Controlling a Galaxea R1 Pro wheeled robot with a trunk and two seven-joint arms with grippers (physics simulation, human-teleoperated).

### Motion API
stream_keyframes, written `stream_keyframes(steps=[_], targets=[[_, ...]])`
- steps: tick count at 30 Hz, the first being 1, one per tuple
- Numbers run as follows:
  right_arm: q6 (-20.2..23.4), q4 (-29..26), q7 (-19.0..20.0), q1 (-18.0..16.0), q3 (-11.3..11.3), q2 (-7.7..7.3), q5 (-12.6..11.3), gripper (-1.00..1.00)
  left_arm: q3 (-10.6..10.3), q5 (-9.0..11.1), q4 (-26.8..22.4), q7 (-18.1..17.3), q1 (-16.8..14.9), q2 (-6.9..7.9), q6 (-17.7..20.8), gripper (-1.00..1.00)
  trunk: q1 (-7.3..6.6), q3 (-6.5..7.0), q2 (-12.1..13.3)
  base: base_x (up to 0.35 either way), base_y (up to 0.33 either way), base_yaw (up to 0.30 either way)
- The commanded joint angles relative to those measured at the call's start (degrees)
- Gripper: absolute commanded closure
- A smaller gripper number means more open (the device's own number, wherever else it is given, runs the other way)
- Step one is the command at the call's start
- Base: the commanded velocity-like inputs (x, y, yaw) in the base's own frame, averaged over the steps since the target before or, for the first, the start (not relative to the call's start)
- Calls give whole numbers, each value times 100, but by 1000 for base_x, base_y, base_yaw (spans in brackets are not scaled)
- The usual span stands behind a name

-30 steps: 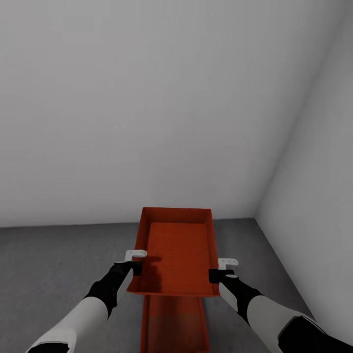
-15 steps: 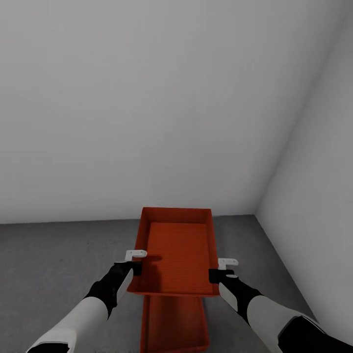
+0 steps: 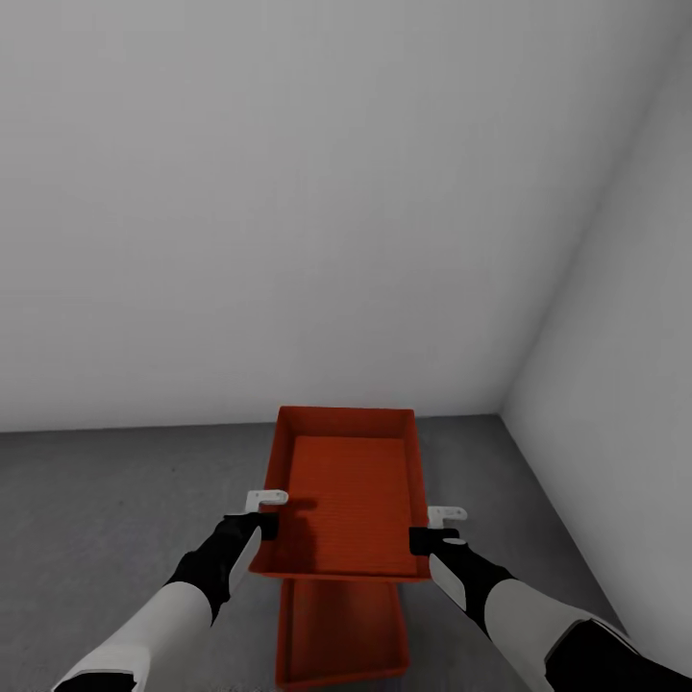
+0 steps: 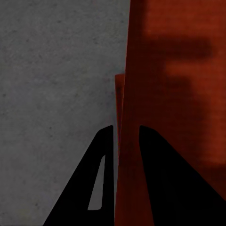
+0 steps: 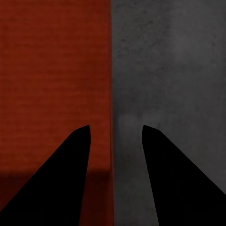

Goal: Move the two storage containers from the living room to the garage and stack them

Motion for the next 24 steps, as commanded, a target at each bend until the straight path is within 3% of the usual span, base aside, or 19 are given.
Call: stream_keyframes(steps=[1,24], targets=[[20,-9,-399,-7,56,-190,49,100,-51,66,2,31,0,1,26,100,1,-16,-7,0,0,0],[20,-9,-399,-7,53,-190,49,100,-51,66,2,30,0,-3,25,100,1,-233,-7,0,0,0]])
